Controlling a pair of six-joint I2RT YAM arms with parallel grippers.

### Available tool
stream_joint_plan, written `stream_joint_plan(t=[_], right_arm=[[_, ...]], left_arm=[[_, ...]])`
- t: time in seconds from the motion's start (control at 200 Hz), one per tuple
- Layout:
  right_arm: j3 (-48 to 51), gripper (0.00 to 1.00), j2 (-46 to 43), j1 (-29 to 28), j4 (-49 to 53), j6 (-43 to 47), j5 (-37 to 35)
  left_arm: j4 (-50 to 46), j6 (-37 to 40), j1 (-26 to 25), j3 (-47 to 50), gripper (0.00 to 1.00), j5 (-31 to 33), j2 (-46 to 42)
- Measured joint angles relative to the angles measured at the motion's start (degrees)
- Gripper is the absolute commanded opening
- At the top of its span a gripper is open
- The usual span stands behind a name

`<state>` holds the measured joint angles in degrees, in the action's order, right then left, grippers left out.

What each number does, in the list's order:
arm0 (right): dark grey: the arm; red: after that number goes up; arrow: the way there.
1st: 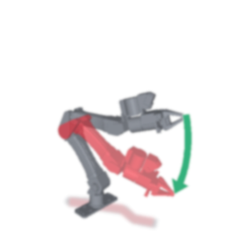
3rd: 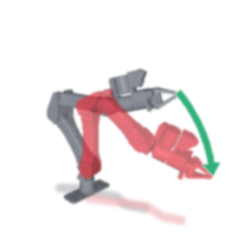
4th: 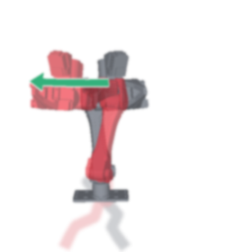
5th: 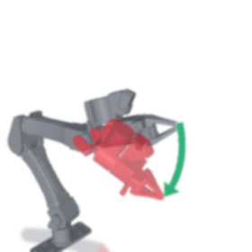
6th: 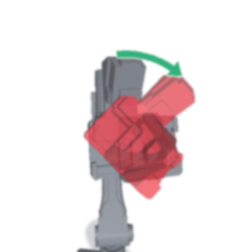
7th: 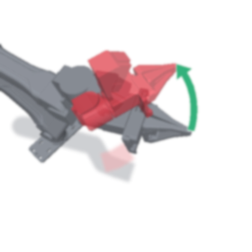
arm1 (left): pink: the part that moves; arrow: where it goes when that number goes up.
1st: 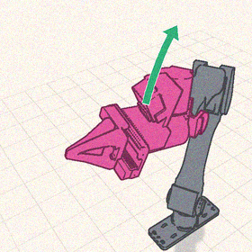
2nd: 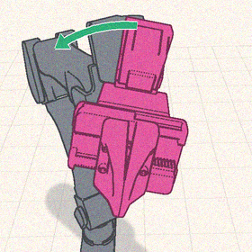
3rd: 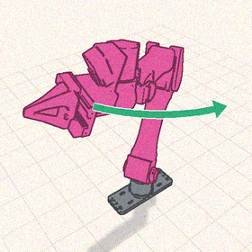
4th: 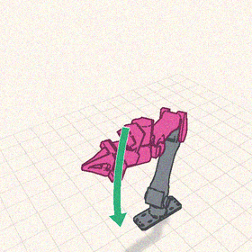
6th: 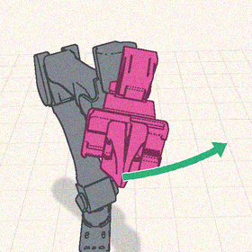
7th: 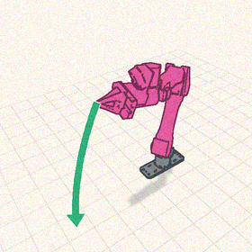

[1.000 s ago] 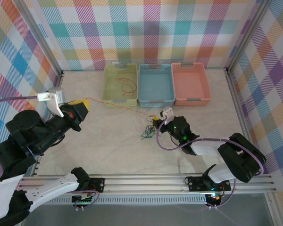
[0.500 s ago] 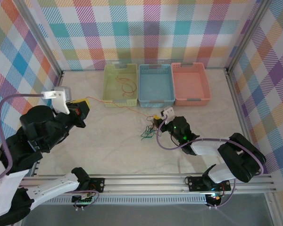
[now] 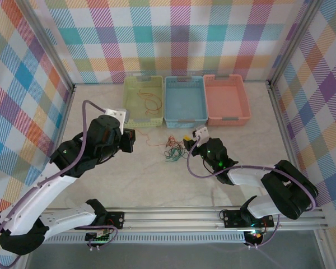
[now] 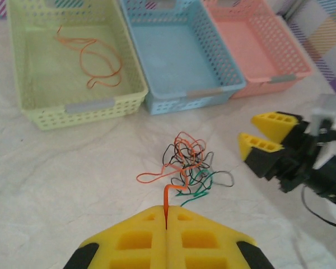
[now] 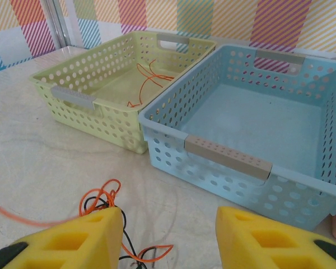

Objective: Untangle the cables

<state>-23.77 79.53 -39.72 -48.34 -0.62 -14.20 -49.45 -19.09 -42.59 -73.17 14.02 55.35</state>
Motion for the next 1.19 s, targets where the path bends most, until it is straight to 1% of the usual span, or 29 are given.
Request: stream_joint_plan(t=[0.09,0.235,0.405,0.58,0.775,0.95,1.075,1.195], right_arm=[[0.04,0.48,-0.04,0.00,-0.02,0.02,-0.11],[0.48,0.50,-0.13,0.00,-1.20,0.07,2.03],[1.07,0.58,-0.07,0.04,-4.98,0.35,8.76],[1.25,0.59,1.60,0.04,-8.87,0.68,16.68],[1.29,0.61,2.36,-0.39,-11.41,2.01,24.90],[0.92,0.61,4.09,-0.85,-12.92,3.54,32.79],[-0.48,0.62,5.18,-2.84,-12.57,6.49,37.40],[-3.41,0.63,5.42,-4.28,-10.56,8.48,38.56]], left_arm=[[-0.02,-0.87,1.95,1.79,0.00,-1.73,-1.90],[0.20,-2.19,2.99,-0.17,0.00,-9.35,-2.58],[0.02,-3.02,2.99,-7.37,0.00,-18.86,0.09],[-0.26,-3.63,3.02,-15.13,0.00,-26.77,2.14],[-3.91,-3.61,3.02,-24.26,0.00,-30.38,4.79],[-6.32,-3.63,3.02,-33.53,0.00,-35.17,9.09],[-7.63,-3.58,3.02,-36.28,0.00,-37.42,11.13],[-8.76,-3.63,3.02,-36.39,0.00,-38.77,11.72]])
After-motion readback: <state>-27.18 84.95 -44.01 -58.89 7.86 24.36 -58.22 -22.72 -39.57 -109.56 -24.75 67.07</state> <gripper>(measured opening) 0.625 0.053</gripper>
